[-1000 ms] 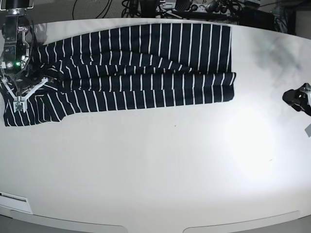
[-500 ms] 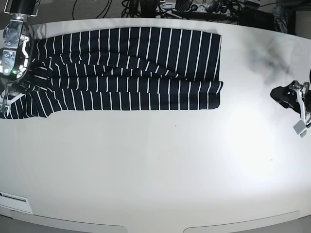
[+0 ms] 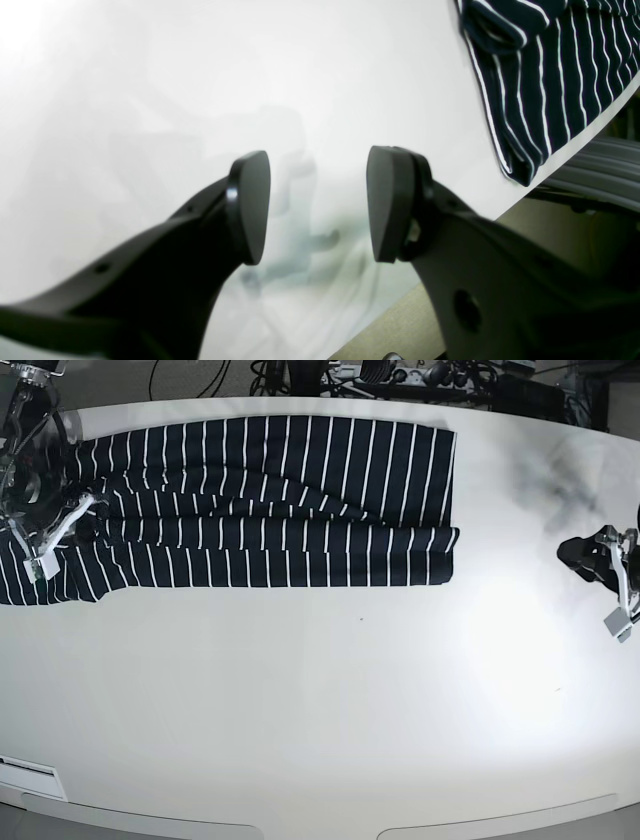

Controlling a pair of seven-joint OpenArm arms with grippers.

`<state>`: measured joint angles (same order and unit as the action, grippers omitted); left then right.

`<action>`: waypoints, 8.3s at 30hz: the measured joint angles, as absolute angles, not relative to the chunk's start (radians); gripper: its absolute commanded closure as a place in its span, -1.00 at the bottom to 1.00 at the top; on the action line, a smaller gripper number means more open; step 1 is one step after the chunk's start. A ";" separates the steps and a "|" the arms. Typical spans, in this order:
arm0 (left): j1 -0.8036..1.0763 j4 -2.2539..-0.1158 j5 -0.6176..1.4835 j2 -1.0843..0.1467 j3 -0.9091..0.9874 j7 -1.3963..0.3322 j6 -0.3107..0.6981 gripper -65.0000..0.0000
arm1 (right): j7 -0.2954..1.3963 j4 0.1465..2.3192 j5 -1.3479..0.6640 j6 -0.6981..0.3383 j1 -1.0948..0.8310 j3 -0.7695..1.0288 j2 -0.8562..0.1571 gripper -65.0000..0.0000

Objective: Fold the T-shirt properly
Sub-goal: 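Press the right gripper on the shirt's sleeve end to flatten it, then move the left gripper down onto the shirt strip's middle, then grasp the strip's end with the left gripper and drag it toward the right gripper, then grasp both ends of the strip with both grippers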

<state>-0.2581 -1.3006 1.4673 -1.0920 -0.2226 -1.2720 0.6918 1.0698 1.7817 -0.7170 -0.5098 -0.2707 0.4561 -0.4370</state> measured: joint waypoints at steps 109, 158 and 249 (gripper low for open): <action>0.213 -1.721 1.005 -0.069 0.306 -1.100 0.376 -0.01 | 0.898 1.948 -0.269 -0.184 -0.299 0.301 -0.446 0.16; 0.227 -1.740 0.848 0.031 0.202 -1.012 0.239 0.00 | 0.898 1.948 -0.341 -0.214 -0.299 0.301 -0.446 0.16; 0.139 -1.725 1.462 -0.435 0.273 -1.189 0.593 1.00 | 0.736 1.750 -0.467 -0.437 -0.287 0.171 -0.398 1.00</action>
